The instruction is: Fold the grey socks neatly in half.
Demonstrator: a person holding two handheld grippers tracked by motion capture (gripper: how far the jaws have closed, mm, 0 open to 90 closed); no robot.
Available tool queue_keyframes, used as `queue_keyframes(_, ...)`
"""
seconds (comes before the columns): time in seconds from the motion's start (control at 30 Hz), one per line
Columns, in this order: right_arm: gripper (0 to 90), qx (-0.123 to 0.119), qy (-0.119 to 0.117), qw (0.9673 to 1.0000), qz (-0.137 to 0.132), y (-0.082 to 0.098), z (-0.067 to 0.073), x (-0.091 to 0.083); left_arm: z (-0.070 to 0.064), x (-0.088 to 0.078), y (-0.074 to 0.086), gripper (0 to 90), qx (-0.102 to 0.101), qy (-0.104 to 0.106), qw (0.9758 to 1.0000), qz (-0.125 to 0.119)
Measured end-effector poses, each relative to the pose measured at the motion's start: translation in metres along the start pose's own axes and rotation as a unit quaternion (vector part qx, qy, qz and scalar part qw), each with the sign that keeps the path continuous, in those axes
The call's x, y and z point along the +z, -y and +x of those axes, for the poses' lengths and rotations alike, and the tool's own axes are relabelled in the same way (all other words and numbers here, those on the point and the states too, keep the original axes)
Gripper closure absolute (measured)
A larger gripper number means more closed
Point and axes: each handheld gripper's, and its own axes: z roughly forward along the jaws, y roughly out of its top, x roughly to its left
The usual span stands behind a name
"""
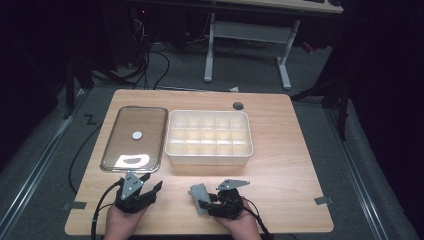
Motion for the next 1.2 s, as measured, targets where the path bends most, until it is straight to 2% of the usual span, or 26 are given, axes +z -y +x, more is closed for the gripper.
queue_keyframes(0.1,60.2,-0.004,0.000,1.0000,0.001,-0.001,0.000,0.001,-0.006,0.002,0.006,44.8,0.031,0.005,0.9993,0.019)
queue_keyframes(0.17,61.2,-0.005,-0.001,1.0000,0.001,-0.001,0.000,0.001,-0.007,0.004,0.010,42.0,0.053,0.001,0.9976,0.043)
queue_keyframes(0.2,61.6,-0.004,-0.002,1.0000,0.002,-0.001,0.001,0.001,-0.007,0.004,0.011,41.5,0.053,-0.001,0.9976,0.045)
queue_keyframes(0.33,62.9,-0.007,-0.004,1.0000,0.002,-0.001,0.001,0.001,0.001,0.002,0.010,38.1,0.020,0.028,0.9987,0.038)
queue_keyframes(0.53,64.1,-0.011,-0.012,0.9999,0.000,-0.001,-0.001,0.001,0.009,0.002,0.012,35.4,-0.012,0.036,0.9987,0.033)
queue_keyframes(0.7,65.7,-0.005,-0.020,0.9998,0.000,0.000,-0.003,0.001,0.012,0.004,0.014,35.7,-0.012,0.036,0.9984,0.042)
queue_keyframes(0.83,67.6,-0.008,-0.022,0.9997,-0.001,0.000,-0.002,0.001,0.012,0.002,0.015,32.8,-0.007,0.031,0.9991,0.026)
queue_keyframes(0.97,69.8,-0.014,-0.019,0.9997,-0.002,-0.001,0.000,0.001,0.011,0.002,0.016,29.7,-0.001,0.028,0.9992,0.027)
queue_keyframes(1.07,70.5,-0.026,-0.018,0.9995,-0.003,-0.002,0.002,-0.001,0.011,0.003,0.015,29.6,-0.008,0.039,0.9988,0.027)
queue_keyframes(1.2,70.8,-0.039,0.005,0.9989,-0.025,-0.004,0.005,-0.013,0.011,0.002,0.014,29.6,-0.009,0.043,0.9988,0.024)
